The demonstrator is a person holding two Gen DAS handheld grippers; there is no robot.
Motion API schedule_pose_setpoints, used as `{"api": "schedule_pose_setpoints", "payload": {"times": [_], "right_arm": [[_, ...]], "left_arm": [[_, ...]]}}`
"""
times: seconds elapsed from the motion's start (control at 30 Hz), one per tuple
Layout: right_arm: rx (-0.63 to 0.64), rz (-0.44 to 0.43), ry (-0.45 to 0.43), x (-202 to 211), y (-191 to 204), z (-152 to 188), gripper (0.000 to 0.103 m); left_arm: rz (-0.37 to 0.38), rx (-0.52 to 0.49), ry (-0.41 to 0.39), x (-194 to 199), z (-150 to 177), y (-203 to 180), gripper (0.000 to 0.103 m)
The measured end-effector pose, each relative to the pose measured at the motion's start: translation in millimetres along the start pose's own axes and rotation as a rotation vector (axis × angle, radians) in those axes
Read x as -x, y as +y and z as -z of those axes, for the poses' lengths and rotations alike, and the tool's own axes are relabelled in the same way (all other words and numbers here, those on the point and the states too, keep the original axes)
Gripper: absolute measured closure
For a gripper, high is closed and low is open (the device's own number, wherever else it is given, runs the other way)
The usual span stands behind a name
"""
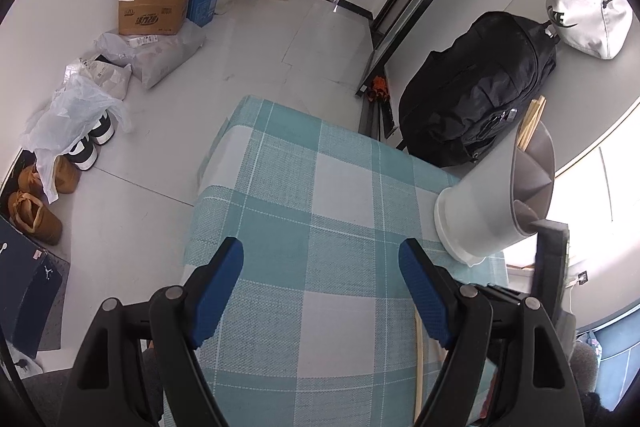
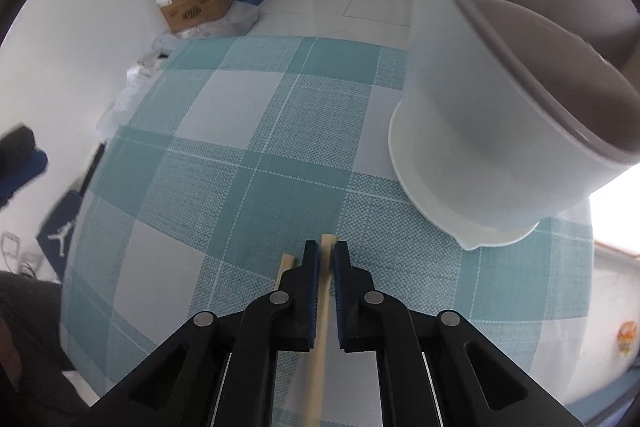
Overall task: Organize utensils
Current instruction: 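Lower the right gripper onto the loose chopsticks and grasp one, then lower the left gripper onto the last wooden chopstick and grasp it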
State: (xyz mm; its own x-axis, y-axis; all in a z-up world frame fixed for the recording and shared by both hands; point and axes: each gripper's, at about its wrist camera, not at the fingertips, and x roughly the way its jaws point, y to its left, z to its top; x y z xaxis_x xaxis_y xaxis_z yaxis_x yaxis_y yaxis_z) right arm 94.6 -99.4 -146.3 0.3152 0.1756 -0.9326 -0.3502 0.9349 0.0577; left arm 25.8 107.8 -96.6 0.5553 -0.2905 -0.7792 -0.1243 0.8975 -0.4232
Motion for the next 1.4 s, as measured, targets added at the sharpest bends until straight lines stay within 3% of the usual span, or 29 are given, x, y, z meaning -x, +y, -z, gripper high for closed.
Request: {"api": "schedule_pose_setpoints", "payload": {"times": [0.17, 0.33, 0.5, 0.6, 0.7, 0.97, 1.07, 1.17, 1.23, 1.4], "right_arm": [[-0.043, -0.056, -0.154, 50, -15, 10, 0.097], [-0.105, -0.094, -0.300, 102, -35, 21, 0.097], [-0.139, -0.127, -0.417, 137, -53, 26, 0.097], [-0.149, -0.143, -0.455, 153, -63, 36, 0.097], [-0.164, -0.151, -0.482, 163, -70, 44, 0.097], [-0.203, -0.160, -0.532, 178, -90, 63, 0.097], [-0.220, -0.165, -0.547, 181, -98, 69, 0.097], [-0.243, -0.179, -0.551, 180, -106, 73, 0.097], [-0.249, -0.184, -0.554, 182, -109, 75, 0.097], [-0.263, -0.189, -0.562, 184, -115, 79, 0.097]], "left_arm": [[-0.034, -0.054, 0.071, -14, 7, -10, 0.027], [-0.026, -0.144, 0.190, -35, 23, -35, 0.027], [-0.006, -0.232, 0.247, -46, 39, -67, 0.027], [-0.008, -0.271, 0.269, -50, 44, -81, 0.027], [-0.004, -0.285, 0.308, -57, 45, -91, 0.043], [-0.135, -0.309, 0.360, -79, 46, -102, 0.044], [-0.173, -0.308, 0.347, -82, 49, -106, 0.063], [-0.223, -0.330, 0.341, -82, 54, -110, 0.072], [-0.249, -0.361, 0.330, -81, 55, -113, 0.097], [-0.154, -0.311, 0.304, -75, 54, -104, 0.101]]}}
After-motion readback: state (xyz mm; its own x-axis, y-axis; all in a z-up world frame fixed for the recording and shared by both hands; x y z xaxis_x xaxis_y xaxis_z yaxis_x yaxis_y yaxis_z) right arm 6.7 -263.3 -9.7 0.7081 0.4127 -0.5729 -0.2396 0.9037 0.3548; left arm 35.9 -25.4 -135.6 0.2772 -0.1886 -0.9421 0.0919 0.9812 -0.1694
